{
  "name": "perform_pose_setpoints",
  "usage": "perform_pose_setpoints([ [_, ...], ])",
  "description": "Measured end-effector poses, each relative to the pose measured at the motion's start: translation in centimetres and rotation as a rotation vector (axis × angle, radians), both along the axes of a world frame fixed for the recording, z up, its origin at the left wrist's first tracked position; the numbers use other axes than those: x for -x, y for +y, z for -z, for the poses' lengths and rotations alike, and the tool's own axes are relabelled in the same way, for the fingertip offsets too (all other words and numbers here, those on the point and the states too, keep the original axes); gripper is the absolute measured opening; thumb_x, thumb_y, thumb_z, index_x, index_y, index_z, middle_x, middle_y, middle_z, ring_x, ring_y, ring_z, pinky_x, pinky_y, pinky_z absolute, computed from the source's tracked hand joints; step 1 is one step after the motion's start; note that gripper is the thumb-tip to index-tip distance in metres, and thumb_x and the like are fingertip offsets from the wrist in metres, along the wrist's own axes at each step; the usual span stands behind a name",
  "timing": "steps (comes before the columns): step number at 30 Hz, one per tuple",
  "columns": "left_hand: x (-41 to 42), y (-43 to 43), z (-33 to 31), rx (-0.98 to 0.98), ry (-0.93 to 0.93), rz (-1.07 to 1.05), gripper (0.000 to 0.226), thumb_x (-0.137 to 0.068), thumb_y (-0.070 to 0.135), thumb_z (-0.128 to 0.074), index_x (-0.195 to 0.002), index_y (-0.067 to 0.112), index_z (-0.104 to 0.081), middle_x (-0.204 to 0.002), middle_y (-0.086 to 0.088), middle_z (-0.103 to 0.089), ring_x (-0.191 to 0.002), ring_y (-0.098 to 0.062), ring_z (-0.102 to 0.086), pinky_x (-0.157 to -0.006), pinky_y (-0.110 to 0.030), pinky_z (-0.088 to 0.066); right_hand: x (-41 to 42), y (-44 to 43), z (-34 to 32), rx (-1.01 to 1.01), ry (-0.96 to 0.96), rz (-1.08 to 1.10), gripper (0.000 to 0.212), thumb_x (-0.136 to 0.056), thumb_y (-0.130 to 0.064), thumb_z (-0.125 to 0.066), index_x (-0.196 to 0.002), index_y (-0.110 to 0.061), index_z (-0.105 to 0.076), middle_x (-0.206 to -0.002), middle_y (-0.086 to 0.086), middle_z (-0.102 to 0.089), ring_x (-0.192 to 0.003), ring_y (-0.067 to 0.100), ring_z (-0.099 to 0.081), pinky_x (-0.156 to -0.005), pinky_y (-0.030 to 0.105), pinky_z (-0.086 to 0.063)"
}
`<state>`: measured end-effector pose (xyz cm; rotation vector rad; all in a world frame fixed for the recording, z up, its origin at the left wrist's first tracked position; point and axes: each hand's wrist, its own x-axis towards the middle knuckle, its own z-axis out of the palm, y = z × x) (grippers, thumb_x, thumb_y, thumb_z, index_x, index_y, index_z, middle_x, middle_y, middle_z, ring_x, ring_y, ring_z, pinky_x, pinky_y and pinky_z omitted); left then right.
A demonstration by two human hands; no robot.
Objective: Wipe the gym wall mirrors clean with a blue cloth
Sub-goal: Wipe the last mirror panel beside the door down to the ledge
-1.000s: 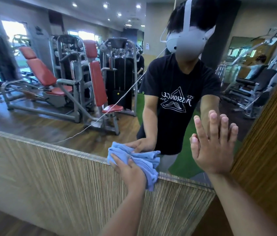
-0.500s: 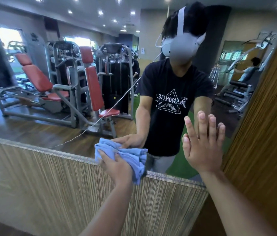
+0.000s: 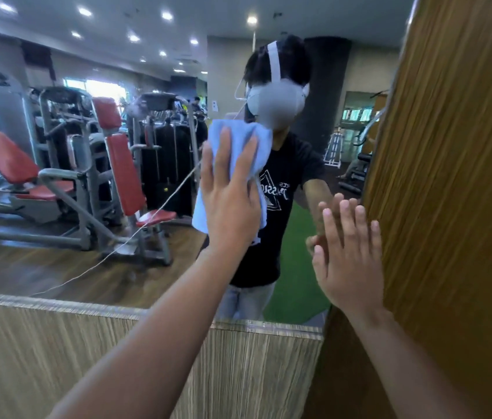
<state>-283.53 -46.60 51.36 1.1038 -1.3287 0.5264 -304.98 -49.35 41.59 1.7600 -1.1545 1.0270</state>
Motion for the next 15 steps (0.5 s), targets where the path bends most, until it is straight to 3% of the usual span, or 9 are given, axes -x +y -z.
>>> perform_pose_setpoints([
  [4,0.4,-1.6,-0.5,0.102,-0.379,-0.078,0.056,-0.089,-0.006,-0.053,-0.141,0.016,-0.056,-0.155,-0.017,-0.042,-0.144,-0.046,-0.03,-0.118,-0.046,-0.027,1.1,-0.4,-0.7,-0.055,0.052,0.027,0.066,-0.106,-0.036,-0.037,-0.164,-0.011,-0.017,-0.172,0.012,-0.01,-0.158,0.032,-0.01,-0.126,0.055,-0.015],
  [7,-1.8,-1.9,3.0,0.134,-0.755,-0.038,0.044,-0.104,0.002,-0.037,-0.14,0.014,-0.059,-0.153,-0.016,-0.044,-0.142,-0.043,-0.034,-0.116,-0.047,-0.027,1.0,-0.5,-0.6,-0.064,0.054,0.042,0.066,-0.107,-0.037,-0.035,-0.165,-0.012,-0.014,-0.172,0.011,-0.007,-0.159,0.032,-0.008,-0.127,0.054,-0.014],
  [10,-5.4,-0.9,6.2,0.087,-1.131,-0.028,0.046,-0.104,0.008,-0.044,-0.145,0.025,-0.054,-0.158,-0.006,-0.039,-0.145,-0.037,-0.037,-0.117,-0.052,-0.031,1.1,-0.5,-0.6,-0.061,0.063,0.043,0.066,-0.107,-0.038,-0.035,-0.164,-0.012,-0.015,-0.172,0.011,-0.008,-0.158,0.033,-0.009,-0.127,0.054,-0.012],
  [12,-7.2,-0.6,6.2,0.069,-1.203,-0.054,0.049,-0.102,0.005,-0.045,-0.146,0.027,-0.054,-0.158,-0.004,-0.04,-0.145,-0.036,-0.037,-0.114,-0.059,-0.034,1.2,-0.5,-0.7,-0.066,0.072,0.044,0.066,-0.107,-0.038,-0.036,-0.164,-0.012,-0.015,-0.172,0.011,-0.008,-0.158,0.034,-0.009,-0.126,0.055,-0.013],
  [15,-7.1,-0.7,3.2,0.072,-1.096,-0.089,0.053,-0.097,0.004,-0.054,-0.145,0.026,-0.054,-0.159,-0.007,-0.039,-0.145,-0.044,-0.033,-0.112,-0.064,-0.033,1.5,-0.3,-1.0,-0.055,0.093,0.056,0.065,-0.107,-0.039,-0.034,-0.164,-0.013,-0.017,-0.172,0.011,-0.011,-0.158,0.035,-0.011,-0.126,0.057,-0.016],
])
